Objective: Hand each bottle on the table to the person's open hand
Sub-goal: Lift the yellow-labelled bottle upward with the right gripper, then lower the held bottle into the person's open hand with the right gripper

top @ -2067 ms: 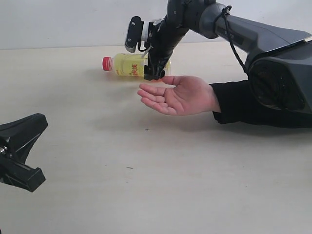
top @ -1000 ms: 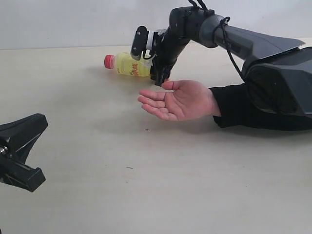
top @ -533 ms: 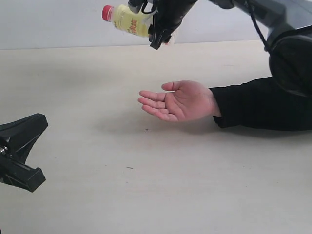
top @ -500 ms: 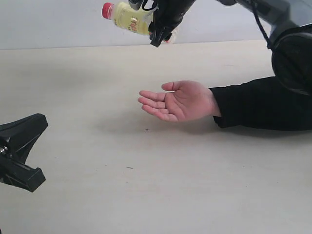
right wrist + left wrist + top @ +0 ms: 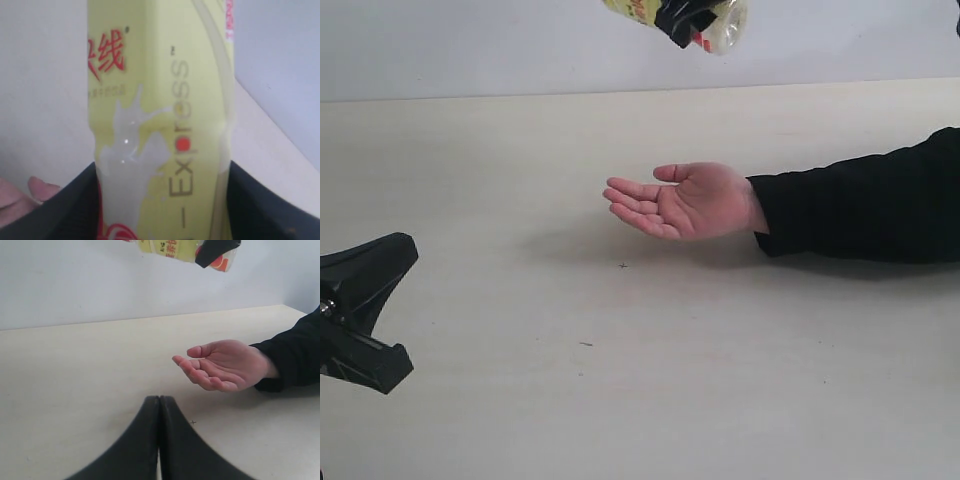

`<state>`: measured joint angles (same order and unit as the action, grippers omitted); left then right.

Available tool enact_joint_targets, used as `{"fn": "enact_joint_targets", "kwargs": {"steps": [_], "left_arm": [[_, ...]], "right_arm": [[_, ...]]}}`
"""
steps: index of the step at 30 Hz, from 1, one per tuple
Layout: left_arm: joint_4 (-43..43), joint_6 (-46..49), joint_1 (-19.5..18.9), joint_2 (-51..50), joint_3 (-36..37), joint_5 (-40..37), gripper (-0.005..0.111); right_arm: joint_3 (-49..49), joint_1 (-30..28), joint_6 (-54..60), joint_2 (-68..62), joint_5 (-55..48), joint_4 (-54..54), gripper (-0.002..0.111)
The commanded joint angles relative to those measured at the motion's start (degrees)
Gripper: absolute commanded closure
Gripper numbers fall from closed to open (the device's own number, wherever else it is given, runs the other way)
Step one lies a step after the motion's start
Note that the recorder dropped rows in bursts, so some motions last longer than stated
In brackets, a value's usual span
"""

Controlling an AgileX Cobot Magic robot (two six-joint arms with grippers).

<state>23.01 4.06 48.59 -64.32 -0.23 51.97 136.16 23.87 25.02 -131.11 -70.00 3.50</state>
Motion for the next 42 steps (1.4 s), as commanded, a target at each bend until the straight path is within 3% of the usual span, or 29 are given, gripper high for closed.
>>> {"fn": "enact_joint_targets", "kwargs": {"steps": [1,9,16,22,25,38,42], "left_arm": [[0.0,0.2,0.1,0.4,0.2,0.1,0.107],[-0.1,0.2,0.1,0.4,0.2,0.1,0.107],[-0.1,0.2,0.1,0.4,0.2,0.1,0.107],[-0.1,0.2,0.1,0.4,0.2,0.1,0.107],[-0.1,0.2,0.1,0.4,0.2,0.1,0.107],[-0.1,0.2,0.1,0.4,0.2,0.1,0.107],[-0.1,0.2,0.1,0.4,0.2,0.1,0.107]], "right_arm": [[-1.9,-0.4,-9.0,3.6,0.0,0.5,0.108],[-10.5,-0.4,-19.6,10.1,0.0,-0.2,0.108],[-31.2,-0.2,-26.1,19.3,0.0,-6.8,0.108],[-58.5,1.1,-30.3,30.9,21.0,-13.9,0.108],[-66.3,1.1,-32.8,32.6,29.5,-14.8,0.108],[-67.8,1.1,-29.9,26.7,38.7,-18.0,0.108],[-67.8,1.1,-27.6,25.7,39.0,-18.3,0.096]]}}
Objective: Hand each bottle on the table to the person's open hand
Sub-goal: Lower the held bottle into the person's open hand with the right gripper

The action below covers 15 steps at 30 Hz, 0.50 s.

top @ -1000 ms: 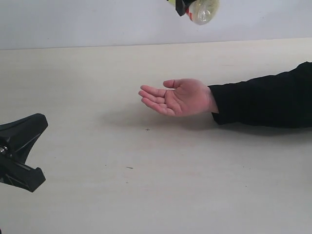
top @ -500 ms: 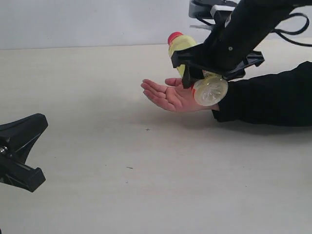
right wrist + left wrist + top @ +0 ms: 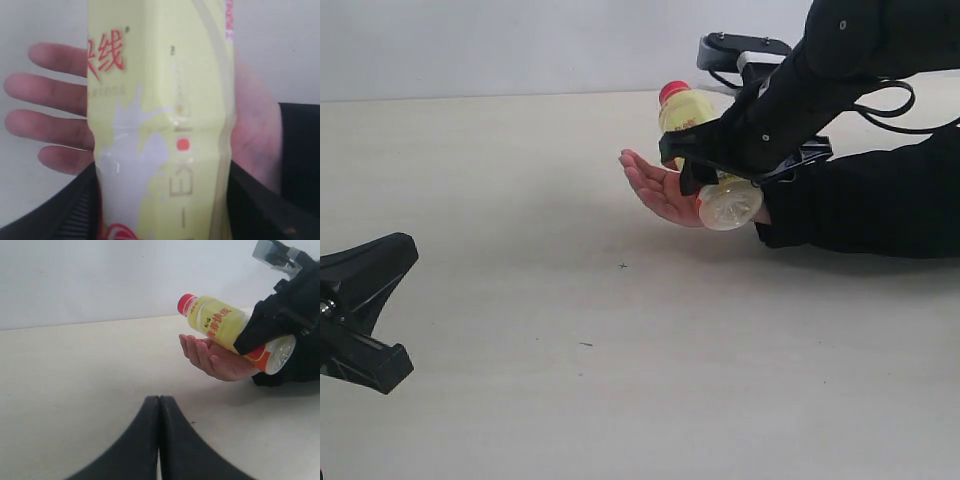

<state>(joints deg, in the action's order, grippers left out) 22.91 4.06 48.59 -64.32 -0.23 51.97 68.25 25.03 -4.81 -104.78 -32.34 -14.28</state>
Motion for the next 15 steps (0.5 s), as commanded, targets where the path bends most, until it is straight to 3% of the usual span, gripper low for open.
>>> {"fn": "enact_joint_targets", "kwargs": {"steps": [1,6,7,9,15], "left_arm": [[0.0,0.2,0.1,0.4,0.2,0.1,0.107],[0.0,0.2,0.1,0.4,0.2,0.1,0.107],[0.0,0.2,0.1,0.4,0.2,0.1,0.107],[0.0,0.2,0.1,0.4,0.2,0.1,0.107],[0.0,0.2,0.1,0.4,0.2,0.1,0.107]], "right_arm": [[0.1,0.0,2.2,-0.6,1.5,-0.5,0.089],[0.1,0.0,2.1,-0.5,2.9,-0.6,0.037],[0.1,0.0,2.1,-0.5,3.0,-0.7,0.032],[0.1,0.0,2.1,-0.5,3.3,-0.7,0.026],[0.1,0.0,2.2,-0.3,3.7,-0.6,0.026]]}}
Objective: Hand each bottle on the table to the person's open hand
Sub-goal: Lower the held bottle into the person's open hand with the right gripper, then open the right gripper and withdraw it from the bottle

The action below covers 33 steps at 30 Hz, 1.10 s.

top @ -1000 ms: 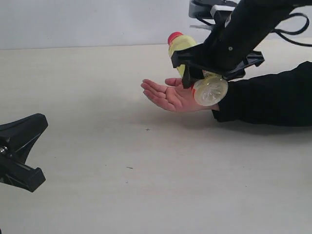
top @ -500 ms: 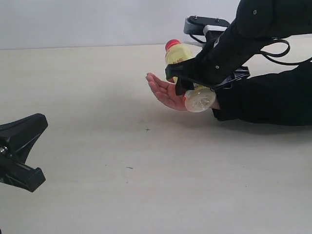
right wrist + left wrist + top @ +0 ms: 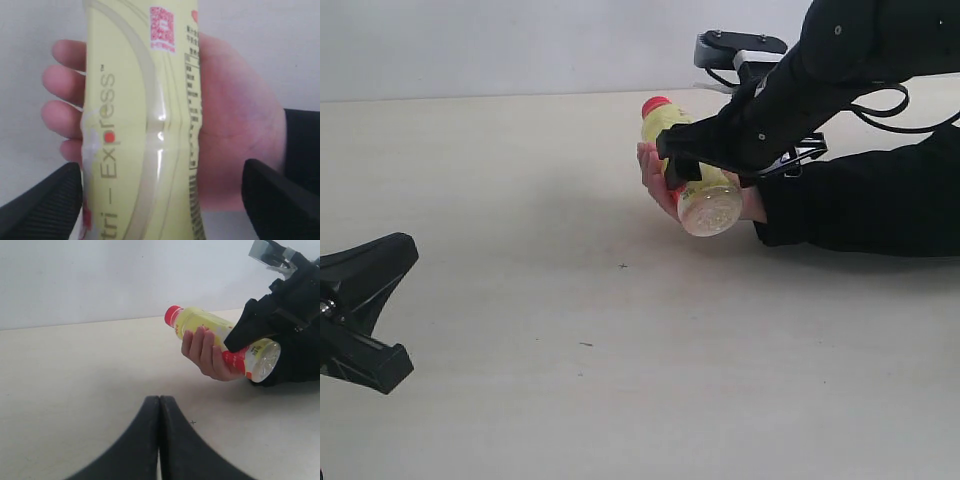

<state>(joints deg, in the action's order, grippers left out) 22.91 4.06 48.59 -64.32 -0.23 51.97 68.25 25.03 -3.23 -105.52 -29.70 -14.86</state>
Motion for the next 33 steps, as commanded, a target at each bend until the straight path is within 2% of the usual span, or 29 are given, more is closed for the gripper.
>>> {"fn": "enact_joint_targets", "kwargs": {"steps": [1,7,9,10,11,12,13,14,15,18,25,31,33], "left_arm": [[0.0,0.2,0.1,0.4,0.2,0.1,0.107],[0.0,0.2,0.1,0.4,0.2,0.1,0.107],[0.0,0.2,0.1,0.4,0.2,0.1,0.107],[0.0,0.2,0.1,0.4,0.2,0.1,0.107],[0.0,0.2,0.1,0.4,0.2,0.1,0.107],[0.0,0.2,0.1,0.4,0.2,0.1,0.107],[0.0,0.2,0.1,0.4,0.2,0.1,0.107],[0.0,0.2,0.1,0.4,0.2,0.1,0.107],[0.0,0.2,0.1,0.4,0.2,0.1,0.107],[0.0,0.2,0.1,0.4,0.2,0.1,0.107],[0.0,0.2,0.1,0.4,0.2,0.1,0.107],[0.0,0.2,0.1,0.4,0.2,0.1,0.107],[-0.1,0.2,0.1,0.4,0.2,0.1,0.107]], "right_arm": [[0.1,0.0,0.6,0.8,1.1,0.3,0.026],[0.1,0.0,4.7,6.9,1.0,0.4,0.026],[0.1,0.0,6.3,12.3,0.3,1.4,0.032],[0.1,0.0,6.3,16.2,-0.4,3.1,0.044],[0.1,0.0,6.3,17.8,-0.8,3.6,0.050],[0.1,0.0,6.3,21.6,-2.1,4.7,0.069],[0.1,0.0,6.8,23.1,-2.9,4.8,0.080],[0.1,0.0,8.4,26.6,-5.1,4.8,0.099],[0.1,0.0,9.5,29.5,-7.7,4.7,0.108],[-1.1,0.0,9.6,35.8,-10.3,3.9,0.108],[-20.2,0.0,17.7,55.0,1.5,-8.7,0.108],[-36.0,0.0,17.7,66.4,11.0,-9.5,0.108],[-39.2,0.0,16.1,68.5,9.8,-10.0,0.108]]}}
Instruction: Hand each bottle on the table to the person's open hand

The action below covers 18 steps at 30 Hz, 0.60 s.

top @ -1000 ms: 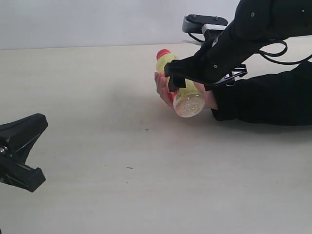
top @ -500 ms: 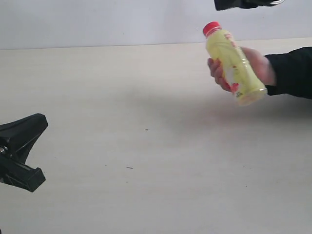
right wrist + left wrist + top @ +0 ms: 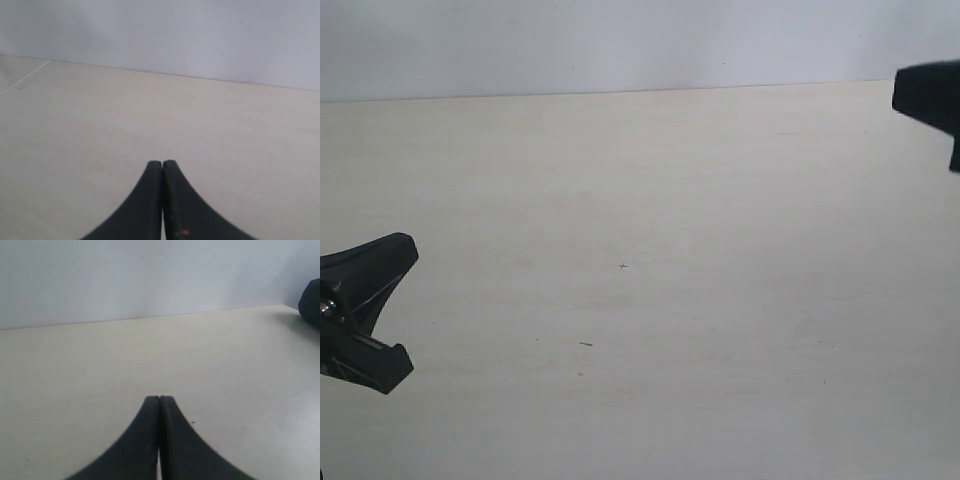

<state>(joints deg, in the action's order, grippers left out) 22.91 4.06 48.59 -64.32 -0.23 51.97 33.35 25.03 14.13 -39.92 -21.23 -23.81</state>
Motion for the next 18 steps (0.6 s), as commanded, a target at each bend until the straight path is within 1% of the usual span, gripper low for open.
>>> {"fn": "enact_joint_targets", "kwargs": {"steps": [1,5,18], "left_arm": [[-0.2,0.2,0.1,0.4,0.2,0.1,0.107],[-0.2,0.2,0.1,0.4,0.2,0.1,0.107],[-0.2,0.2,0.1,0.4,0.2,0.1,0.107]], "right_arm": [[-4.8,0.0,-1.2,3.3,0.2,-1.1,0.108],[-5.0,0.0,-1.2,3.7,-1.9,-1.1,0.108],[-5.0,0.0,-1.3,3.7,-1.4,-1.1,0.108]]}}
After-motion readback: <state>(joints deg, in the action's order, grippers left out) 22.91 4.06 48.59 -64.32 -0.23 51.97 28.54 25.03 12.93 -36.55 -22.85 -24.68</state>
